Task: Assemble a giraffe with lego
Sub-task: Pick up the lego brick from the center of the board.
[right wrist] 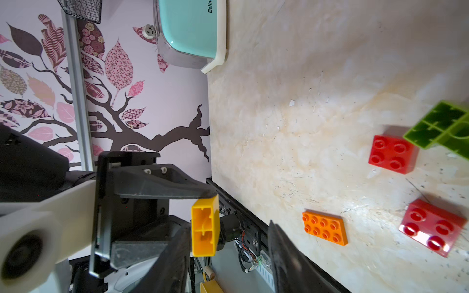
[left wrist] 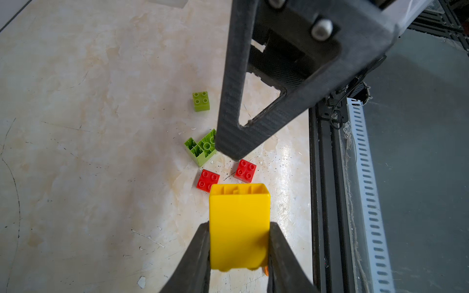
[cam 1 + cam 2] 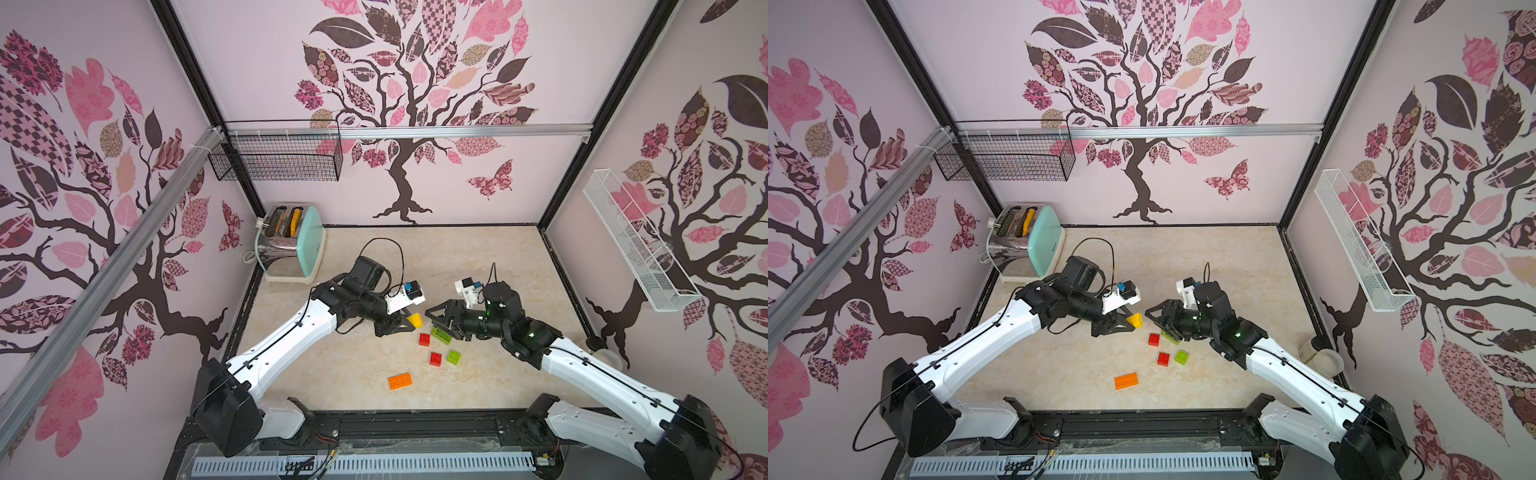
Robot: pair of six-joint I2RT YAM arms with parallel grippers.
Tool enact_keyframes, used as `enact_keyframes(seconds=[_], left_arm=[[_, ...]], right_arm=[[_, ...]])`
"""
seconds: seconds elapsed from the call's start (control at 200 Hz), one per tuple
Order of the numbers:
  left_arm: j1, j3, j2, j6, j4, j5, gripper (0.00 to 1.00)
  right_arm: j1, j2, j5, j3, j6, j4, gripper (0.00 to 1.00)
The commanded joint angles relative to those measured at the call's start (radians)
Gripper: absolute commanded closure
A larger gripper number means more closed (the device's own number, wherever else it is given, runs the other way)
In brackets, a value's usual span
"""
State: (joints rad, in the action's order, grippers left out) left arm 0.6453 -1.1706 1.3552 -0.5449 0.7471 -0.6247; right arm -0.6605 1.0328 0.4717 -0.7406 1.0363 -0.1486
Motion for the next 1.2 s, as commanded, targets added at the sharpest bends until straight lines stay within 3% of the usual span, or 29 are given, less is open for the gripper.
enact_keyframes(seconds=[0.0,0.68,0.83,0.91,0.985,1.065,1.095,1.195], left_arm=[[0.004,-0.005,-0.003,0.01,0.008,-0.023,0.91],[0.004,-0.005,-0.014,0.026,0.0,-0.038,0.91],[0.004,-0.003,-0.014,0.024,-0.004,-0.038,0.91],[0.004,0.001,-0.019,0.019,0.0,-0.031,0.9],[0.004,0.012,-0.024,0.017,-0.005,-0.021,0.79],[0.0,0.022,-0.033,0.016,0.001,-0.007,0.59],[-0.004,0.026,-0.04,0.016,0.006,-0.004,0.46],[-0.026,0.059,-0.072,0.004,0.013,0.01,0.24]], right_arm=[[-0.017,0.03,0.012,-0.064,0.002,0.019,0.49],[-0.088,0.104,0.003,-0.087,-0.012,-0.003,0.69],[-0.097,0.125,0.006,-0.093,-0.021,-0.012,0.82],[-0.097,0.123,0.001,-0.092,-0.023,-0.021,0.96],[-0.098,0.107,-0.016,-0.088,-0.033,-0.041,1.0],[-0.099,0.087,-0.076,-0.119,-0.072,-0.147,1.0],[-0.097,0.081,-0.102,-0.133,-0.087,-0.196,1.0],[-0.097,0.058,-0.203,-0.16,-0.108,-0.342,1.0]])
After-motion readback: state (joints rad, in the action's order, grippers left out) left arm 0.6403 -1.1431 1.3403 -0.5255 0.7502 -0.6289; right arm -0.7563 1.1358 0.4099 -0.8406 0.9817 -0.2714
